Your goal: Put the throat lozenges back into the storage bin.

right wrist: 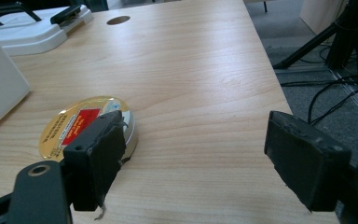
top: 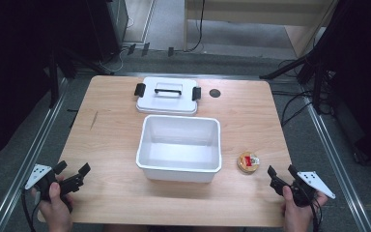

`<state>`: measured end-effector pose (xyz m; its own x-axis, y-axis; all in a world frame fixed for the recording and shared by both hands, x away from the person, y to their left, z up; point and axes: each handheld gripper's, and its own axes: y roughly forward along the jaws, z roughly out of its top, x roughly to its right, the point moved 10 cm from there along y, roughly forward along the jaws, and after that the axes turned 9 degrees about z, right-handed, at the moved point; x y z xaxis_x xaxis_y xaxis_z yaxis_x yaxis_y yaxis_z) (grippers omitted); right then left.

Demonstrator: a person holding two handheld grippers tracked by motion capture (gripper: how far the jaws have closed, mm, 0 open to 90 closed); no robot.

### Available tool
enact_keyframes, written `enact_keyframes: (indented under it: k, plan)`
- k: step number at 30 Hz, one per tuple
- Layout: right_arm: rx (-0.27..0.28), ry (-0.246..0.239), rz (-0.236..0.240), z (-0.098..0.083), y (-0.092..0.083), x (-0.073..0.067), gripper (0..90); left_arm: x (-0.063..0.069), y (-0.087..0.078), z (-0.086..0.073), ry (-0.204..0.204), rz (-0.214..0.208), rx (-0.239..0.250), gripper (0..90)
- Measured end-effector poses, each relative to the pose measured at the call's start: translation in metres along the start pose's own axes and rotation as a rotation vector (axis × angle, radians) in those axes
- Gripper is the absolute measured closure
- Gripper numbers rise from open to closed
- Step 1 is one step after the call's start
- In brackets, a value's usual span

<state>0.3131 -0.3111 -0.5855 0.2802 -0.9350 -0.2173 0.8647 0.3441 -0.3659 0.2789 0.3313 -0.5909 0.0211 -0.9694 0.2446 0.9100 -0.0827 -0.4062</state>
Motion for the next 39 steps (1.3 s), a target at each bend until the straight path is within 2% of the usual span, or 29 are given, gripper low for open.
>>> enact_keyframes:
  k: [3, 4, 5, 7, 8, 9, 10, 13, 14, 15, 18, 19, 20, 21, 22, 24, 25, 26, 27, 28, 29, 30, 31, 32, 33, 36, 39]
  plan:
    - [-0.032, -0.014, 0.045, -0.003, 0.001, -0.006, 26.0, 0.000, -0.001, 0.000, 0.001, 0.000, 0.005, 0.0]
    - [-0.032, -0.014, 0.045, -0.003, 0.001, -0.006, 26.0, 0.000, -0.001, 0.000, 0.001, 0.000, 0.005, 0.0]
    - [-0.062, -0.009, 0.070, -0.006, 0.000, -0.012, 29.4, -0.001, -0.004, 0.002, -0.004, 0.016, 0.035, 0.0]
    - [-0.074, -0.010, 0.073, -0.006, 0.000, -0.013, 30.1, -0.001, -0.005, 0.002, 0.000, 0.021, 0.041, 0.0]
    - [-0.099, -0.039, 0.074, -0.005, -0.001, -0.018, 31.4, 0.000, -0.003, 0.001, 0.012, 0.019, 0.031, 0.0]
    - [-0.099, -0.039, 0.074, -0.005, -0.001, -0.018, 31.4, 0.000, -0.003, 0.001, 0.012, 0.019, 0.031, 0.0]
    - [-0.109, -0.068, 0.075, -0.004, 0.000, -0.021, 32.2, 0.001, -0.002, 0.001, 0.013, 0.012, 0.019, 0.0]
    - [-0.139, -0.116, 0.109, -0.002, 0.003, -0.028, 34.5, 0.001, -0.002, 0.001, 0.018, 0.014, 0.022, 0.0]
    - [-0.171, -0.150, 0.092, -0.001, 0.004, -0.029, 34.5, 0.001, -0.003, 0.001, 0.023, 0.021, 0.034, 0.0]
    - [-0.182, -0.164, 0.084, 0.000, 0.004, -0.029, 34.7, 0.001, -0.003, 0.001, 0.023, 0.021, 0.034, 0.0]
    - [-0.204, -0.176, 0.074, 0.003, 0.004, -0.030, 38.0, 0.002, -0.004, 0.001, 0.040, 0.027, 0.038, 0.0]
    - [-0.235, -0.174, 0.109, 0.004, 0.004, -0.036, 39.9, 0.003, -0.002, 0.001, 0.041, 0.026, 0.029, 0.0]
    - [-0.235, -0.174, 0.109, 0.004, 0.004, -0.036, 39.9, 0.003, -0.002, 0.001, 0.041, 0.026, 0.029, 0.0]
    - [-0.278, -0.163, 0.134, 0.004, 0.003, -0.041, 39.4, 0.003, -0.002, 0.001, 0.042, 0.026, 0.027, 0.0]
    - [-0.278, -0.163, 0.134, 0.004, 0.003, -0.041, 39.4, 0.003, -0.002, 0.001, 0.045, 0.029, 0.026, 0.0]
    - [-0.331, -0.174, 0.138, 0.003, 0.004, -0.044, 37.0, 0.003, -0.001, 0.000, 0.051, 0.034, 0.020, 0.0]
    - [-0.395, -0.195, 0.118, 0.003, 0.004, -0.045, 35.3, 0.004, 0.000, 0.000, 0.056, 0.036, 0.016, 0.1]
    - [-0.423, -0.200, 0.110, 0.003, 0.004, -0.046, 35.3, 0.004, 0.000, -0.001, 0.067, 0.041, 0.009, 0.1]
    - [-0.423, -0.200, 0.110, 0.003, 0.004, -0.046, 35.3, 0.004, 0.000, -0.001, 0.067, 0.041, 0.009, 0.1]
    - [-0.493, -0.204, 0.109, 0.004, 0.006, -0.048, 34.7, 0.004, 0.001, -0.001, 0.067, 0.044, 0.008, 0.0]
    - [-0.493, -0.204, 0.109, 0.004, 0.006, -0.048, 34.7, 0.004, 0.001, -0.001, 0.067, 0.044, 0.008, 0.1]
    - [-0.522, -0.202, 0.114, 0.003, 0.006, -0.049, 33.5, 0.004, 0.001, 0.000, 0.063, 0.043, 0.008, 0.1]
    - [-0.572, -0.199, 0.122, 0.002, 0.007, -0.051, 31.6, 0.004, 0.001, -0.001, 0.061, 0.041, 0.006, 0.0]
    - [-0.653, -0.200, 0.119, -0.001, 0.008, -0.053, 27.9, 0.004, 0.001, -0.001, 0.056, 0.039, 0.001, 0.1]
    - [-0.653, -0.200, 0.119, -0.001, 0.008, -0.053, 27.9, 0.004, 0.001, -0.001, 0.056, 0.039, 0.001, 0.0]
    - [-0.777, -0.197, 0.110, -0.006, 0.010, -0.057, 23.1, 0.003, 0.001, -0.001, 0.053, 0.037, 0.000, 0.1]
    - [-0.863, -0.196, 0.101, -0.007, 0.012, -0.060, 16.3, 0.003, 0.002, -0.001, 0.053, 0.038, -0.002, 0.1]
